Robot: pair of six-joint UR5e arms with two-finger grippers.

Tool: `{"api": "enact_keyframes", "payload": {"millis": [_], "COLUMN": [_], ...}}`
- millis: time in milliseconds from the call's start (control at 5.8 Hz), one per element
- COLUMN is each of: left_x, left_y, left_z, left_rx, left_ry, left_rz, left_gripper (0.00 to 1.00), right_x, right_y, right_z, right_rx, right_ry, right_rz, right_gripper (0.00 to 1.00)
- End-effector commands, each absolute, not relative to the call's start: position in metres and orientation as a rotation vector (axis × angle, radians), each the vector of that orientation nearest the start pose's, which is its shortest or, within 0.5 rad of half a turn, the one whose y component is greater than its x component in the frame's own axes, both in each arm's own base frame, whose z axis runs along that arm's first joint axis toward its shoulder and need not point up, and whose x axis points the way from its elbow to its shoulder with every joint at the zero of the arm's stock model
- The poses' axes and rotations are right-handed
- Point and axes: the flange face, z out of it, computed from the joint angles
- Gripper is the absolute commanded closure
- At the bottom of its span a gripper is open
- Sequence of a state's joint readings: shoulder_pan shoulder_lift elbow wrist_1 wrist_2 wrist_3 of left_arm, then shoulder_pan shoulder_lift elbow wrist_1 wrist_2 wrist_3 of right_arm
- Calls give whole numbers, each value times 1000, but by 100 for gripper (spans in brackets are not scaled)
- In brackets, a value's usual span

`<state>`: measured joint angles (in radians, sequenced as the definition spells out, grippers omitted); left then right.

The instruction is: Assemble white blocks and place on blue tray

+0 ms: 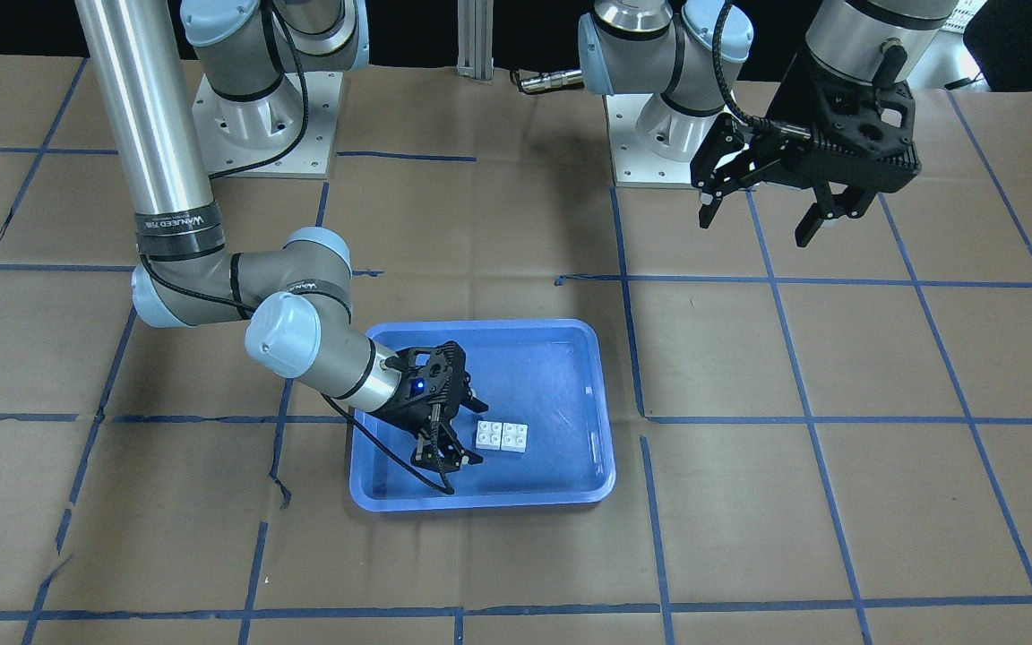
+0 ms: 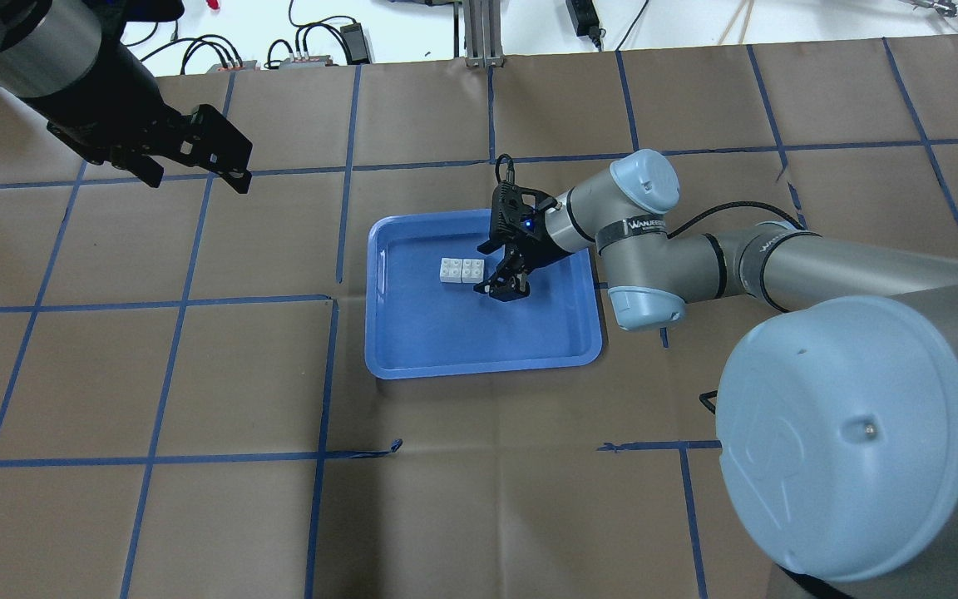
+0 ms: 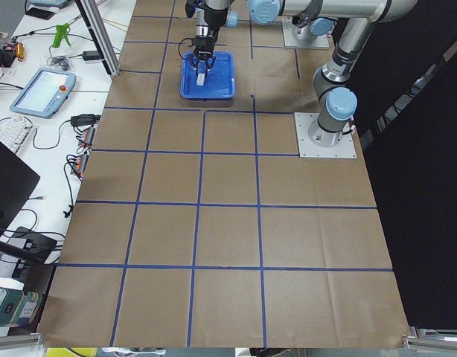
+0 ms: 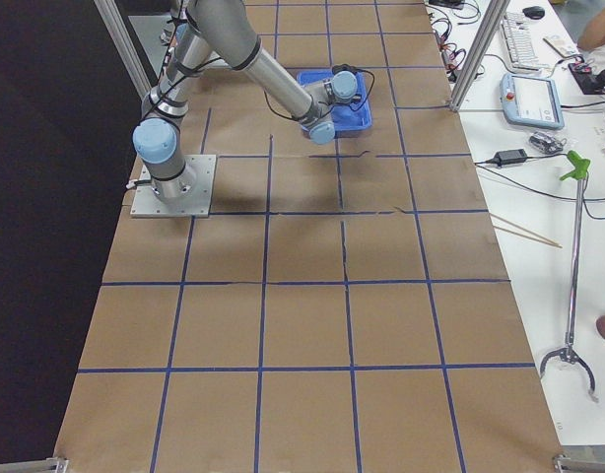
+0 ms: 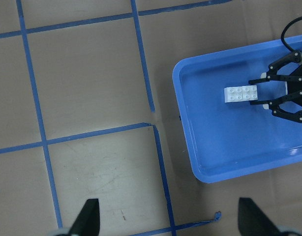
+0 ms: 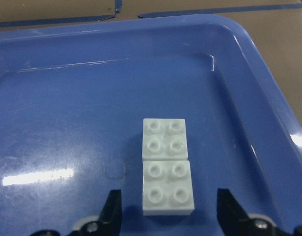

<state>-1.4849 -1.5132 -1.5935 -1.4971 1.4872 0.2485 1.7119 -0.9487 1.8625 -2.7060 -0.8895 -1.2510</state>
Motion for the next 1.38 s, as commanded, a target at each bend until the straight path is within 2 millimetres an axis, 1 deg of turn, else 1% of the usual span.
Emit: {"api": "enact_keyframes", "payload": {"millis": [0, 345, 517, 690, 862, 1034, 1207], "left_x": [-100, -100, -100, -100, -100, -99, -99], "left_y": [-487, -487, -487, -486, -486, -486, -486], "left_z": [511, 510, 506, 505, 504, 501, 501], "left_rx": [267, 269, 267, 267, 266, 264, 264], "left_ry": [3190, 3191, 3193, 3193, 3194, 3195, 3195], "left_rz": [-190, -185, -173, -171, -166, -159, -159], "left_gripper": [1, 1, 1, 1, 1, 1, 1], "right_x": [279, 277, 270, 268, 259, 252, 238], "right_y": [-569, -573, -580, -581, -584, -586, -586], "right_z": [146, 151, 162, 179, 205, 233, 253], "right_rx": [-1718, -1722, -1762, -1727, -1707, -1723, -1712], "right_ry": [1930, 1954, 2031, 2067, 2103, 2157, 2202], "right_rz": [-723, -723, -704, -653, -579, -519, -468], "right_gripper": [0, 0, 0, 0, 0, 0, 0]}}
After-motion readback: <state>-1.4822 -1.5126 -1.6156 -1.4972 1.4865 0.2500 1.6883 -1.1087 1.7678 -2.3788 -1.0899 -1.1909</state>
